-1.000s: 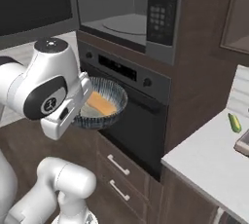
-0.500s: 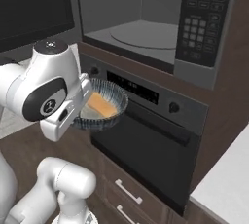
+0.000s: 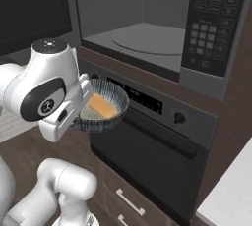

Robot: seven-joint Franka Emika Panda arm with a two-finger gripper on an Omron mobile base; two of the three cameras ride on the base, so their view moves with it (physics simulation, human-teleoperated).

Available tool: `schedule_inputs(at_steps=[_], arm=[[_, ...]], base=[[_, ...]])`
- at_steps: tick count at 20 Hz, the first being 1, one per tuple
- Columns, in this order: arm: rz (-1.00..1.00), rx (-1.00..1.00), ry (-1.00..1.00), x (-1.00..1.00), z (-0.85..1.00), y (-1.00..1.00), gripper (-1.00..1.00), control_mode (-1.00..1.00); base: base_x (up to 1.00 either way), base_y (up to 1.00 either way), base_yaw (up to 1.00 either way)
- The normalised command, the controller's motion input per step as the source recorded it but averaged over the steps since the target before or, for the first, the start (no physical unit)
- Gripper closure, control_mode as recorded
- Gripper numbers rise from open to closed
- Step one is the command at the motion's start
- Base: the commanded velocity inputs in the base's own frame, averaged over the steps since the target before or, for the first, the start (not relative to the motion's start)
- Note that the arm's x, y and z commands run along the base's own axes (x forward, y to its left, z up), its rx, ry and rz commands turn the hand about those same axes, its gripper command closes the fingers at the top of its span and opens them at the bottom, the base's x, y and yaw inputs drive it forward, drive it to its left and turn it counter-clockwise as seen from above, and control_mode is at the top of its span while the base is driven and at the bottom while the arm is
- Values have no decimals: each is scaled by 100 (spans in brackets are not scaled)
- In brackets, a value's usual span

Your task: Pick the squash from the sink and place it in the bowl. Then pick the bowl and place it in the microwave. Then close the microwave door and press the start button.

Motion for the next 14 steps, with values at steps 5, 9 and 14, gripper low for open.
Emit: schedule_inputs(at_steps=[5, 9, 14], arm=[[0, 0, 0, 0, 0, 0, 100, 100], [0, 0, 0, 0, 0, 0, 100, 100], [0, 0, 0, 0, 0, 0, 100, 100]], base=[[-2, -28, 10], [-5, -32, 17], [-8, -24, 20]])
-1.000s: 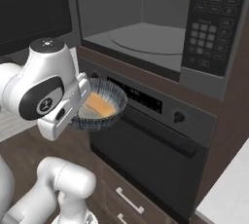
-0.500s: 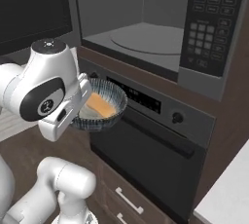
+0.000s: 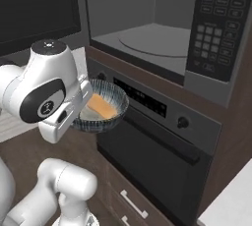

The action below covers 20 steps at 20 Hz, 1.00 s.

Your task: Pick the squash from the sink and place it in the bowl. Then pick the bowl and place it in the microwave. Then close the microwave door and press the start button.

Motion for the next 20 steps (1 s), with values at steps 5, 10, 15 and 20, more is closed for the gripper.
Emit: schedule_inputs(at_steps=[5, 10, 15, 20], arm=[[0, 0, 0, 0, 0, 0, 100, 100], [0, 0, 0, -14, 19, 0, 100, -100], [0, -4, -11, -65, 69, 0, 100, -100], [0, -13, -13, -58, 60, 0, 100, -100]], base=[[-6, -16, 20], [-10, -3, 8], [0, 0, 0], [0, 0, 0]])
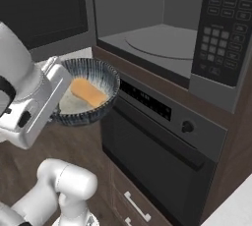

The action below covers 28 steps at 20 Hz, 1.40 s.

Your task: Pick the squash from the sink and place it in the bowl. Then pick the bowl and place it in the microwave. Then close the microwave door and press the start button.

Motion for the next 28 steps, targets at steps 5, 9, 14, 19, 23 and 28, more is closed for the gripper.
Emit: schedule_inputs(at_steps=[5, 9, 14, 19, 23, 28], arm=[[-6, -12, -6, -15, 53, -6, 100, -100], [-1, -3, -3, 26, 31, -23, 100, -100], [0, 0, -14, 41, 11, -22, 100, -100], [0, -1, -21, 50, 2, -4, 100, -100], [0, 0, -11, 75, 0, 0, 100, -100], [0, 0, -1, 70, 1, -14, 100, -100]], base=[[0, 0, 0], [0, 0, 0], [0, 0, 0], [0, 0, 0], [0, 0, 0], [0, 0, 0]])
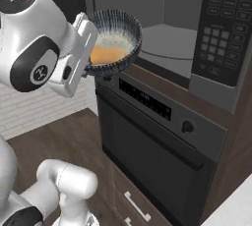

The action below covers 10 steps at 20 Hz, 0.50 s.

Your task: Pick the squash from the sink and place it in the bowl. Then pick the bowl and place it in the microwave. Then close the microwave door and press the start button.

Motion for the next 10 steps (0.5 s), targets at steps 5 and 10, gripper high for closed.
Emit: schedule_inputs(at_steps=[5, 10], arm=[[0, 0, 0, 59, 3, -30, 100, -100], [0, 0, 1, 65, 0, -30, 100, -100]], base=[[0, 0, 0], [0, 0, 0]])
